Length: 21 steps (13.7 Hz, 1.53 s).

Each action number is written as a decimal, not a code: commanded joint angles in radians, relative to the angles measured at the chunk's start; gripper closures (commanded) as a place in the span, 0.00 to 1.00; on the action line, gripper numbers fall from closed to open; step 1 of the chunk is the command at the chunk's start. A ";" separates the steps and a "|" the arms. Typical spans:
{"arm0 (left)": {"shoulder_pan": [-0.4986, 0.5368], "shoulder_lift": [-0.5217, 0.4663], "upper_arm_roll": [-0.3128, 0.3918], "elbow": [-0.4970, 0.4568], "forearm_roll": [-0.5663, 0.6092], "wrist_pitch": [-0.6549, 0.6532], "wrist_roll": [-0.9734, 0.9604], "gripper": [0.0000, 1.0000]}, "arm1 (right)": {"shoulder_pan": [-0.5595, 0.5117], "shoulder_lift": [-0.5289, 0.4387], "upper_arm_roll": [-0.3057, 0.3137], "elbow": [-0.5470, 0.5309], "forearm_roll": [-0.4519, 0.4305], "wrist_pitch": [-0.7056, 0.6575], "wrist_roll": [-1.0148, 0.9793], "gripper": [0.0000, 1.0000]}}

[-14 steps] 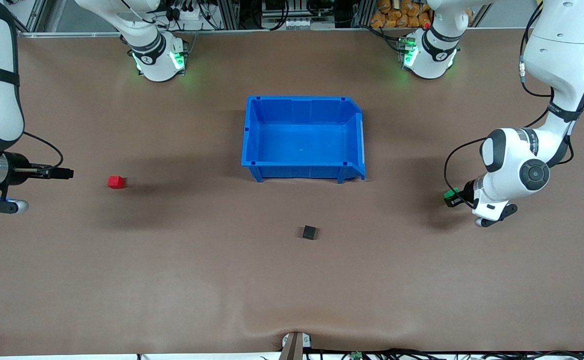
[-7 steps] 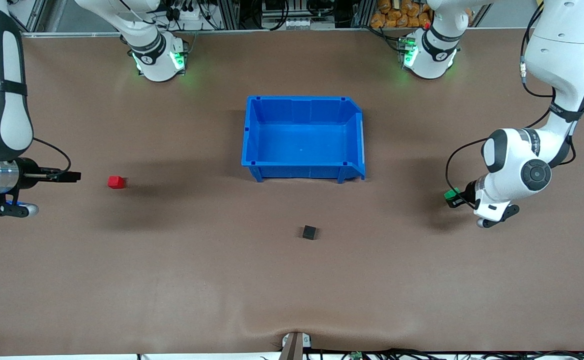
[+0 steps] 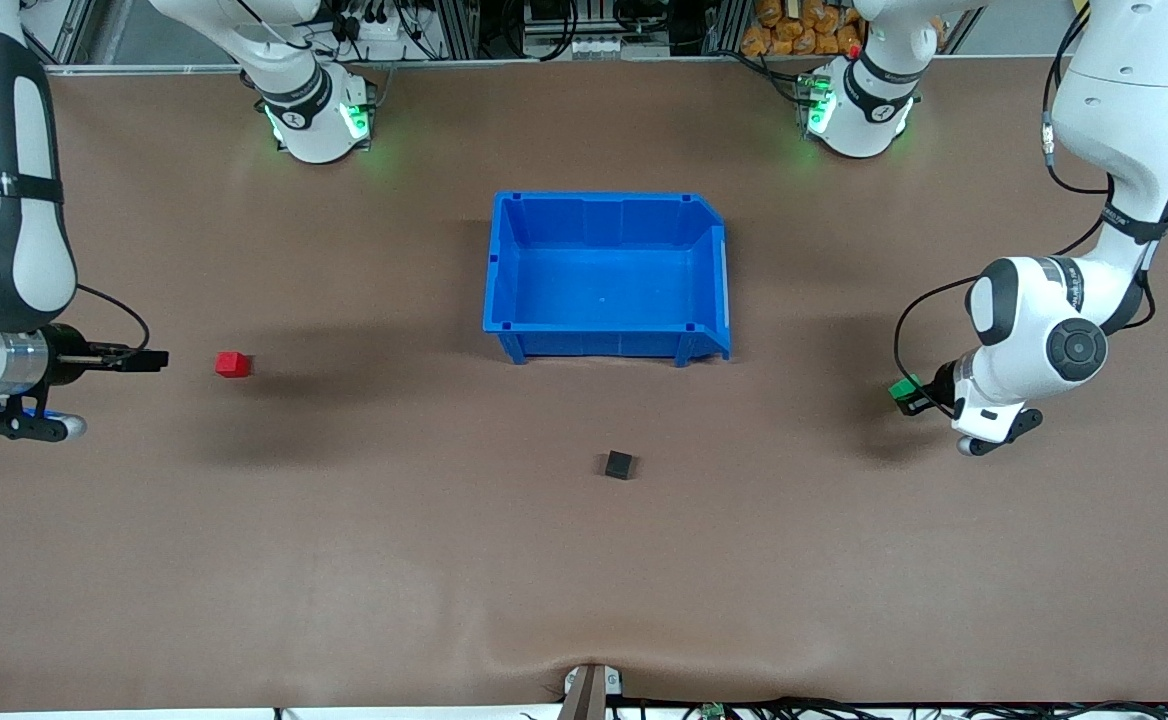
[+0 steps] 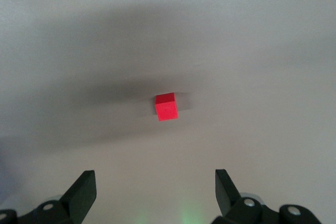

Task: Attach green and red cubes to black cube
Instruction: 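Lift the green cube with the left gripper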

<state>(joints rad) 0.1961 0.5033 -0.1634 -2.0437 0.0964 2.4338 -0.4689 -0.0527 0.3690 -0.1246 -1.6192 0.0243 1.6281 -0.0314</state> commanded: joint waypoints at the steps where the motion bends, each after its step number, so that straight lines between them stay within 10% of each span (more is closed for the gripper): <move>1: 0.005 0.007 -0.002 0.007 0.020 0.005 0.000 0.54 | -0.010 0.016 0.006 -0.004 0.031 0.018 0.011 0.00; 9: 0.005 0.007 -0.002 0.002 0.022 0.004 0.000 0.62 | -0.012 0.056 0.006 -0.004 0.032 0.041 0.011 0.00; 15: 0.005 0.001 -0.004 0.005 0.019 0.001 -0.022 1.00 | -0.012 0.085 0.006 -0.005 0.034 0.050 0.011 0.00; 21: -0.014 -0.003 -0.018 0.068 0.003 -0.013 -0.218 1.00 | -0.010 0.088 0.006 -0.044 0.039 0.122 0.011 0.00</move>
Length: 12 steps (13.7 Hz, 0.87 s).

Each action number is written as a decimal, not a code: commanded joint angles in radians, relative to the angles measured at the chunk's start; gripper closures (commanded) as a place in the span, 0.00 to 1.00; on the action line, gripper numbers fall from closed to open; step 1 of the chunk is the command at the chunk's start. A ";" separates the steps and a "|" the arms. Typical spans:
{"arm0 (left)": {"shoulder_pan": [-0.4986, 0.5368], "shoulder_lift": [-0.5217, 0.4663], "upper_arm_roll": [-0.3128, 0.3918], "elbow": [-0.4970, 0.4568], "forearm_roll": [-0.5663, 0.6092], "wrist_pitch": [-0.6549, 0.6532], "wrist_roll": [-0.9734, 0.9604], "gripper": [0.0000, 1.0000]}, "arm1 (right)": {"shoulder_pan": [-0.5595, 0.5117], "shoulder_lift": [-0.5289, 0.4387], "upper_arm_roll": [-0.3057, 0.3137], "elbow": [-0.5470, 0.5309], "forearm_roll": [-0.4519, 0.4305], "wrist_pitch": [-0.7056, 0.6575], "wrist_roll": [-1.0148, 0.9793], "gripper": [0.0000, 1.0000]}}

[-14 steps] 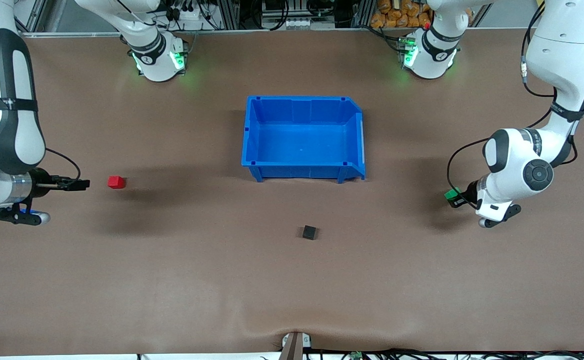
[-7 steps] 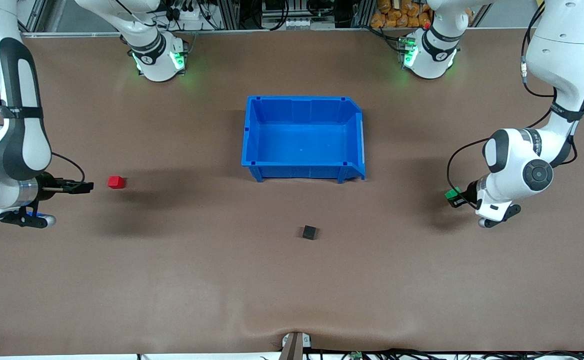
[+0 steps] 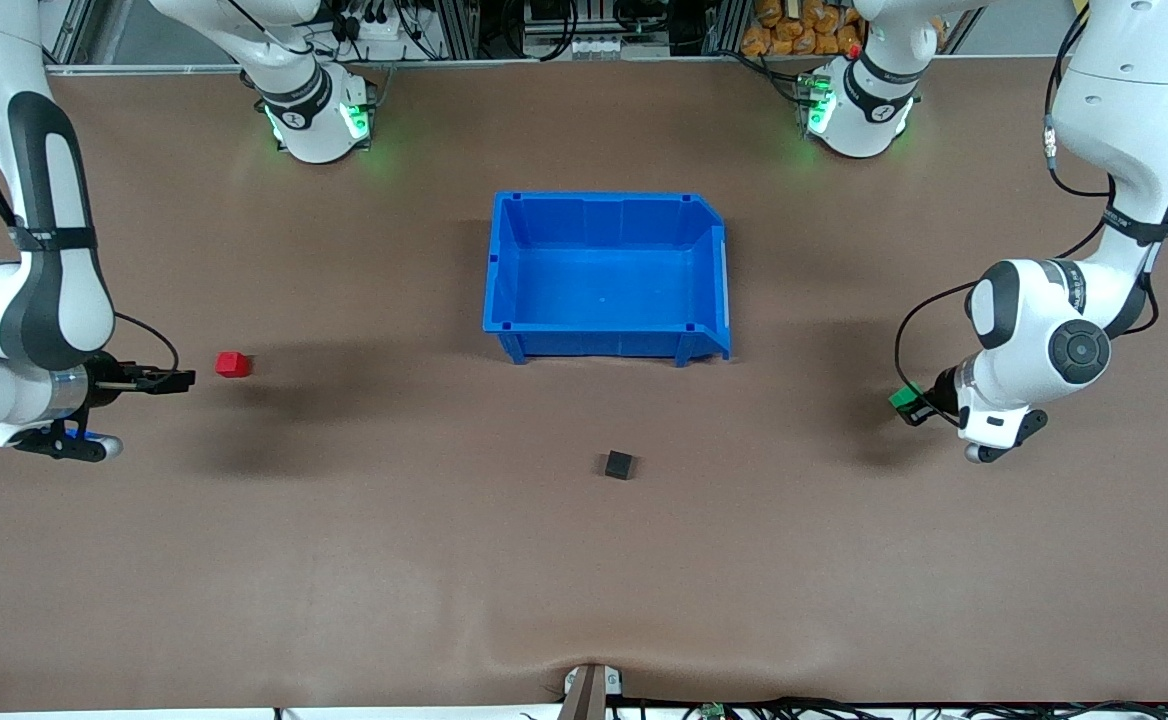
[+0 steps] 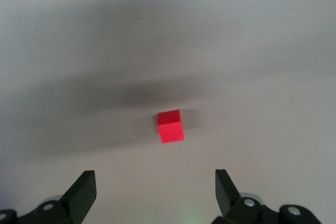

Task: Attach green and red cubes to black cube
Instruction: 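Lift the green cube with the left gripper, then set the green cube by the black cube while the right gripper grasps red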

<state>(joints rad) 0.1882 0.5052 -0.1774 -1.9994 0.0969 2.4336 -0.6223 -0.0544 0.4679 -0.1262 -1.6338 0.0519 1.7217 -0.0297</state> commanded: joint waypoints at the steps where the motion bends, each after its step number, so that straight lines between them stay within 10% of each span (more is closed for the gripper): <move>1: -0.009 -0.004 -0.007 0.034 0.001 -0.013 -0.103 1.00 | -0.009 -0.011 0.008 -0.040 0.011 0.041 0.008 0.00; 12: -0.237 0.173 -0.039 0.390 -0.082 -0.160 -0.798 1.00 | -0.009 -0.005 0.008 -0.106 -0.004 0.142 -0.085 0.00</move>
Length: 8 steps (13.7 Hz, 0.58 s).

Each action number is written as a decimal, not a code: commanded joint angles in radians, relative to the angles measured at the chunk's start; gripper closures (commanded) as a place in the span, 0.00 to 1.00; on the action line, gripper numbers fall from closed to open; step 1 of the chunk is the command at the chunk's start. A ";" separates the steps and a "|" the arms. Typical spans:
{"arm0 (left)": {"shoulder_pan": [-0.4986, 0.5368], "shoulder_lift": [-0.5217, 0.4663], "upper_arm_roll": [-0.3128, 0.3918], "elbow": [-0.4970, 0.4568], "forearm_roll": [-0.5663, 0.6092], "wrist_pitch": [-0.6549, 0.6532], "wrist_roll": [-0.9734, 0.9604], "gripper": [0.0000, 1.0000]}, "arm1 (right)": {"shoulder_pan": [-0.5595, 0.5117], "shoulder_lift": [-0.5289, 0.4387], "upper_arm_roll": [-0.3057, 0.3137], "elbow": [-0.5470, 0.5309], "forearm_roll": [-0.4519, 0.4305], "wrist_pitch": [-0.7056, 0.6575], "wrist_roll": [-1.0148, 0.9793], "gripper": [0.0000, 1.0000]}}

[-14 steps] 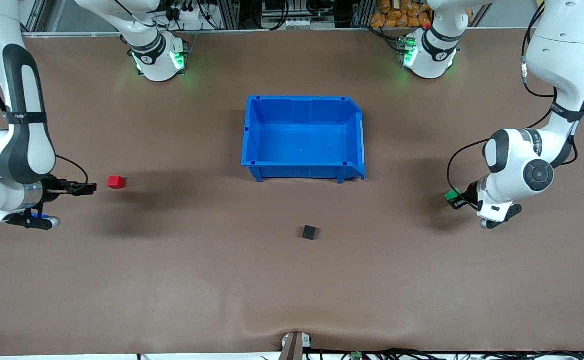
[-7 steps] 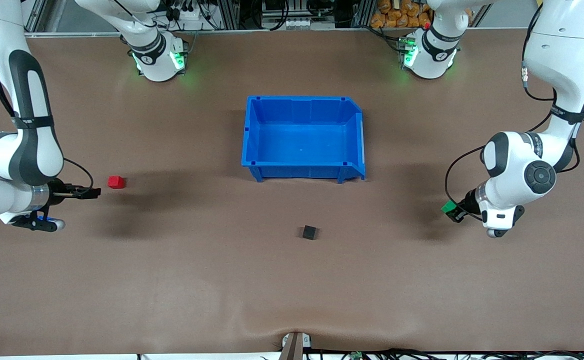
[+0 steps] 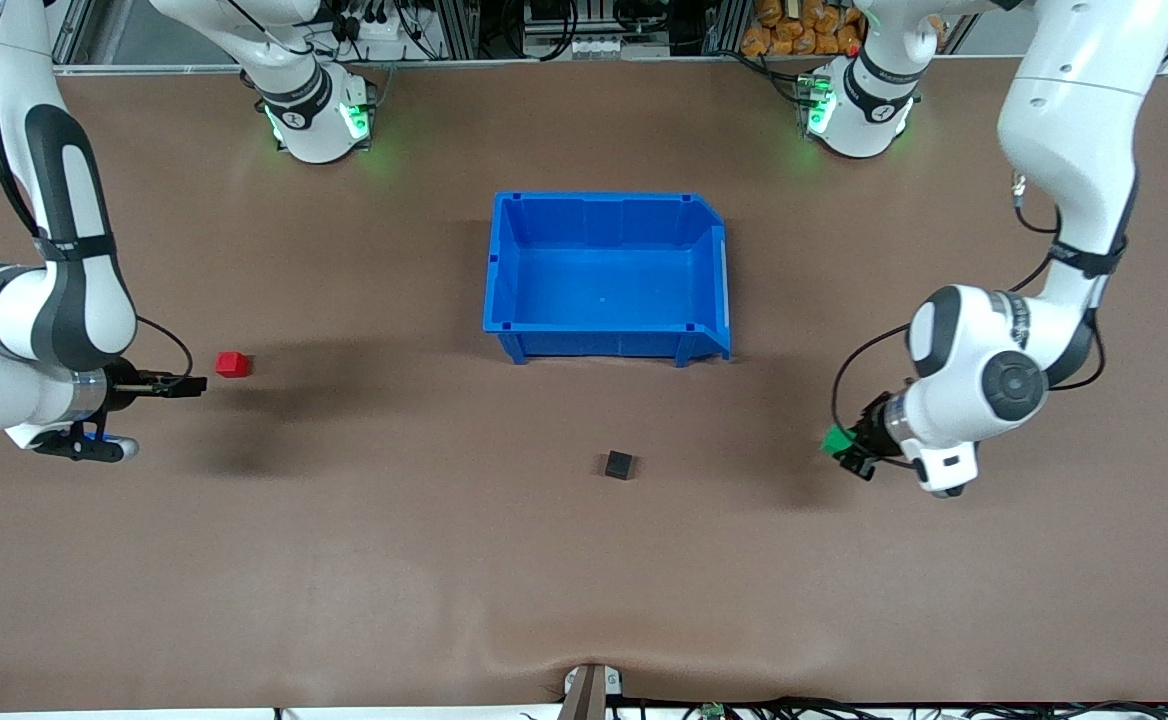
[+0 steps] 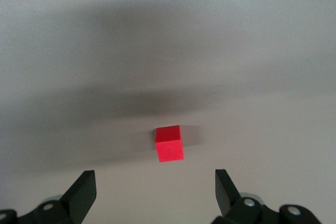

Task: Attach green and red cubes to black cube
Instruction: 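Set the green cube by the black cube while the right gripper grasps red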

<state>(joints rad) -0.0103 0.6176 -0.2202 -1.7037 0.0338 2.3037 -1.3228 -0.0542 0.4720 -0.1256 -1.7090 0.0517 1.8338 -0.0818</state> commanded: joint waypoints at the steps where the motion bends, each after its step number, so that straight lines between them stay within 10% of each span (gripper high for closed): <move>1: -0.056 0.079 0.004 0.128 -0.023 -0.036 -0.145 1.00 | -0.004 -0.009 0.007 -0.040 -0.006 0.044 -0.048 0.00; 8: -0.195 0.226 0.005 0.329 -0.114 -0.047 -0.349 1.00 | -0.004 0.000 0.007 -0.127 -0.006 0.134 -0.059 0.00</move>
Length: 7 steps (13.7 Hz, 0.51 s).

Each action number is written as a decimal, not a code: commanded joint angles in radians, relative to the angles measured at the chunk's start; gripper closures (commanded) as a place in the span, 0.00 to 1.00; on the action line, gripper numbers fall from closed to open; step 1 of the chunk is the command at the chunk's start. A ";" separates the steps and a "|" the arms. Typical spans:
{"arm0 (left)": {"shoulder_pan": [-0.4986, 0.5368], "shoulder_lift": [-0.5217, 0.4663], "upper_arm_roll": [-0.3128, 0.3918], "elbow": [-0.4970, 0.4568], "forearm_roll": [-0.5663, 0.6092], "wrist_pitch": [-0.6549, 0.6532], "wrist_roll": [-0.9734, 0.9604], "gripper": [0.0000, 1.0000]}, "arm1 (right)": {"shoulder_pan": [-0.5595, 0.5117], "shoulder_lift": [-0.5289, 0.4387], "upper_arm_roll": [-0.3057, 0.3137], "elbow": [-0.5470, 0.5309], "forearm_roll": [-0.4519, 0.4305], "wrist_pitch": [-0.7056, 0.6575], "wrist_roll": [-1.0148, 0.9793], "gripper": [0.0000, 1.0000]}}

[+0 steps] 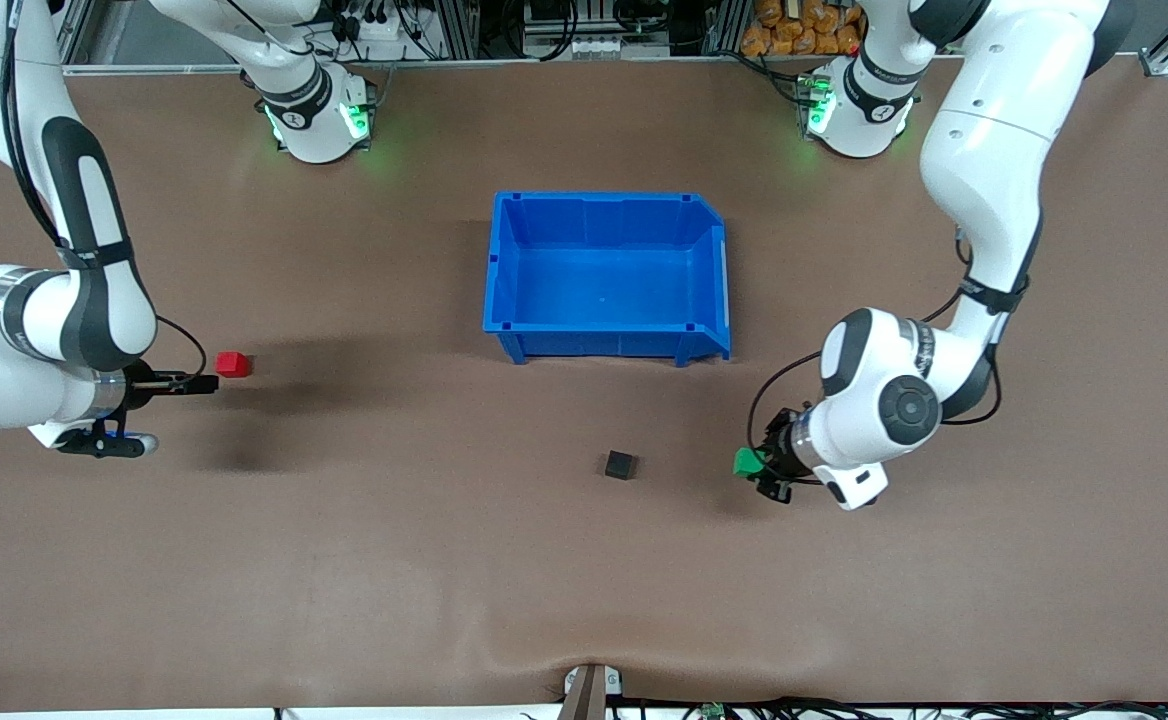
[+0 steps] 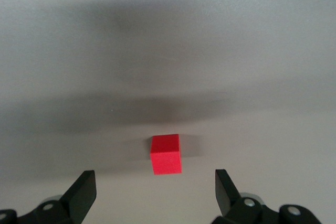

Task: Attach green and red cubes to black cube
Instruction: 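Set the green cube by the black cube while the right gripper grasps red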

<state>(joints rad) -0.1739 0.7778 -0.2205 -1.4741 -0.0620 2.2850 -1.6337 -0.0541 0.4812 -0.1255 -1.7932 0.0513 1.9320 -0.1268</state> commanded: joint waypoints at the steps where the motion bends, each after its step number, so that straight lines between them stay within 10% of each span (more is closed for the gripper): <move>1: -0.045 0.083 0.006 0.119 -0.024 -0.029 -0.052 1.00 | -0.004 -0.009 0.007 -0.044 -0.005 0.036 -0.014 0.00; 7: -0.170 0.198 0.033 0.283 -0.044 -0.018 -0.222 1.00 | -0.001 0.014 0.007 -0.057 -0.005 0.059 -0.031 0.00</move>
<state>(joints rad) -0.2998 0.9117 -0.2114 -1.2987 -0.0860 2.2839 -1.8121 -0.0525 0.4915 -0.1231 -1.8328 0.0513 1.9650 -0.1346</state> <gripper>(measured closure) 0.604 0.000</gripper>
